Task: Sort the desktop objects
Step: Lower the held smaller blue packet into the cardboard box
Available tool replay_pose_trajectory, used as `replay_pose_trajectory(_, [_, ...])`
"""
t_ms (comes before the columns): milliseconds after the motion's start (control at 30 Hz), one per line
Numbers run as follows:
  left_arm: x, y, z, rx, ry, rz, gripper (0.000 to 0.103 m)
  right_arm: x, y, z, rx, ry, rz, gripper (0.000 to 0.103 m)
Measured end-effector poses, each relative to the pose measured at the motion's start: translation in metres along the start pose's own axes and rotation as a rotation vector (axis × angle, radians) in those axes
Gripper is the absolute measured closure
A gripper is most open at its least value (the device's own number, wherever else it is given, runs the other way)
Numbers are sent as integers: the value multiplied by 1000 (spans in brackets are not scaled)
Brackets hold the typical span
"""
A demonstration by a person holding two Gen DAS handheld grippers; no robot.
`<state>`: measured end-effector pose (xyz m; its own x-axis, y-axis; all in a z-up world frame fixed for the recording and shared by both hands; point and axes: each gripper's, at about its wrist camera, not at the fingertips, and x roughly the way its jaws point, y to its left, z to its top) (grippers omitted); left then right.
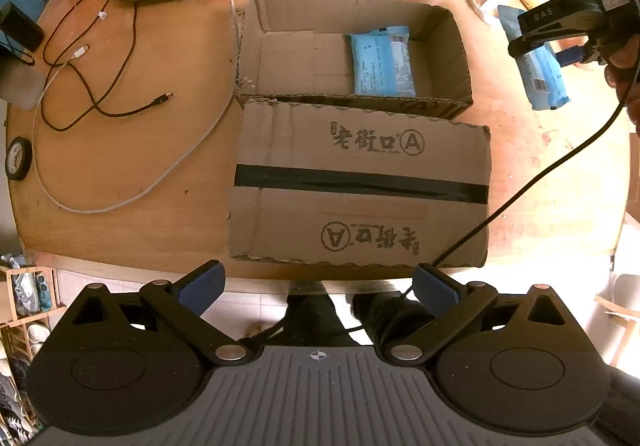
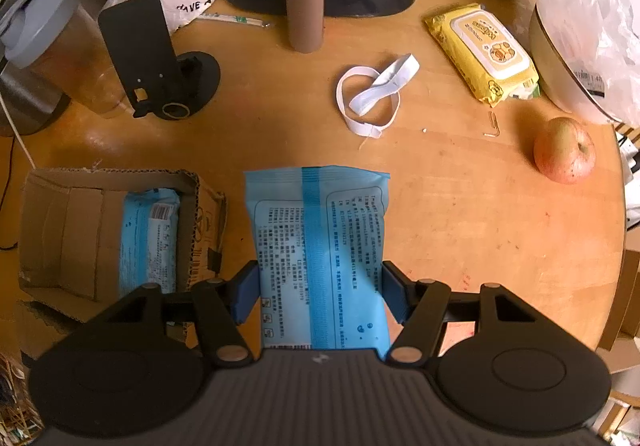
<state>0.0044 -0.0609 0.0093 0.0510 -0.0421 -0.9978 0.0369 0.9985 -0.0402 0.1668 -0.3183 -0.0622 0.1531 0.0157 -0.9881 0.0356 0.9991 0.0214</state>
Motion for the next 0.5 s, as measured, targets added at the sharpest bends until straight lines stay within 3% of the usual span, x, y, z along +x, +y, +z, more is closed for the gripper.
replay_pose_trajectory(500, [1,16,1,-3,1,22,0,2,17,-2,68,7,20,40])
